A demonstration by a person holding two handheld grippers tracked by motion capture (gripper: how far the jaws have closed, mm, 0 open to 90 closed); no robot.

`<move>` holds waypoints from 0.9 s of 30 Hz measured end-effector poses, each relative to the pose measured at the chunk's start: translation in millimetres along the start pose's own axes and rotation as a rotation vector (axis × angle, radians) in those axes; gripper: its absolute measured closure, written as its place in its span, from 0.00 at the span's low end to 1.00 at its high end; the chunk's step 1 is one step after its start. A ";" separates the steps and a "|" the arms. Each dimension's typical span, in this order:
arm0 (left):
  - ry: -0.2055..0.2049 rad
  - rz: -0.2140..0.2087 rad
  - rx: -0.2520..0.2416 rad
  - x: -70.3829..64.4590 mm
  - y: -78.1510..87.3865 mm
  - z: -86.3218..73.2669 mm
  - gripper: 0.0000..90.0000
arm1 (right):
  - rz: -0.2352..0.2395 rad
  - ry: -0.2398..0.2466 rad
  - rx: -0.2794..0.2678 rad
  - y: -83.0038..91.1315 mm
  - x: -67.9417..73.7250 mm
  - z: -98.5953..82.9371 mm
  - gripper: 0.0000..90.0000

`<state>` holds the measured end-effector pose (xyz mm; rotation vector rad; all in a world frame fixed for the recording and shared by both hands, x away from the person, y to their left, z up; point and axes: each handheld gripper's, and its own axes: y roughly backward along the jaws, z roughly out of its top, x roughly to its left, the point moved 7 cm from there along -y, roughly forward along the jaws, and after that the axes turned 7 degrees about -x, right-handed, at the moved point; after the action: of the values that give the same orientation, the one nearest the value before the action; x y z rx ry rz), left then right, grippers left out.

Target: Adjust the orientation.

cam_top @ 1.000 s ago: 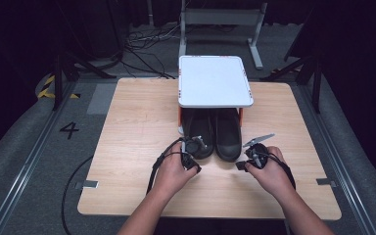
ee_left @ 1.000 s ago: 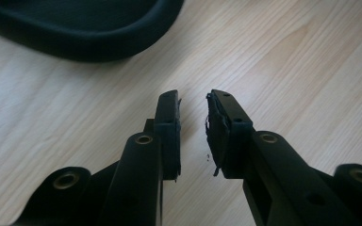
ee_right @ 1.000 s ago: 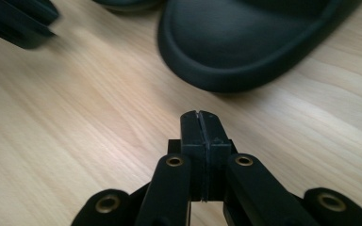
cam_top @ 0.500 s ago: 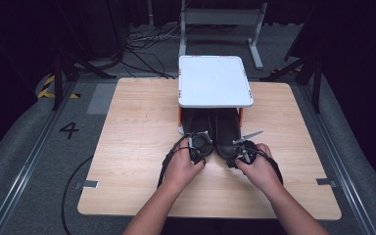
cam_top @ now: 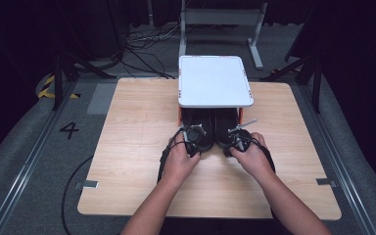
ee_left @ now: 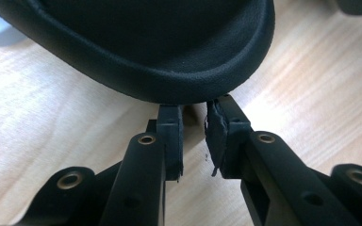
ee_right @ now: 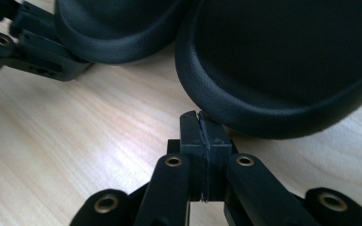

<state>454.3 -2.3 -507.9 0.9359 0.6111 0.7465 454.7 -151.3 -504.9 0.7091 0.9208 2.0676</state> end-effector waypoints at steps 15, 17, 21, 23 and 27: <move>0.039 0.070 -0.040 21.8 -4.2 33.5 0.84 | 0.001 -0.036 -0.034 -8.3 -17.9 18.5 0.99; 0.063 0.074 -0.043 25.5 -2.8 36.0 0.82 | 0.005 -0.034 -0.040 -10.5 -20.6 23.7 0.99; 0.065 0.081 -0.042 25.4 -2.6 36.1 0.80 | 0.015 -0.052 -0.040 -15.9 -23.8 29.1 0.98; 0.051 0.091 -0.048 24.9 -1.2 35.2 0.78 | 0.024 -0.057 -0.040 -17.1 -23.5 29.2 0.97; 0.044 0.063 -0.057 20.4 9.9 26.2 0.74 | 0.043 -0.045 -0.056 -14.2 -20.9 25.0 0.93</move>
<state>483.1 4.9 -490.1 0.8916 0.5982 0.8385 490.2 -152.2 -505.2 0.7483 0.8268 2.0977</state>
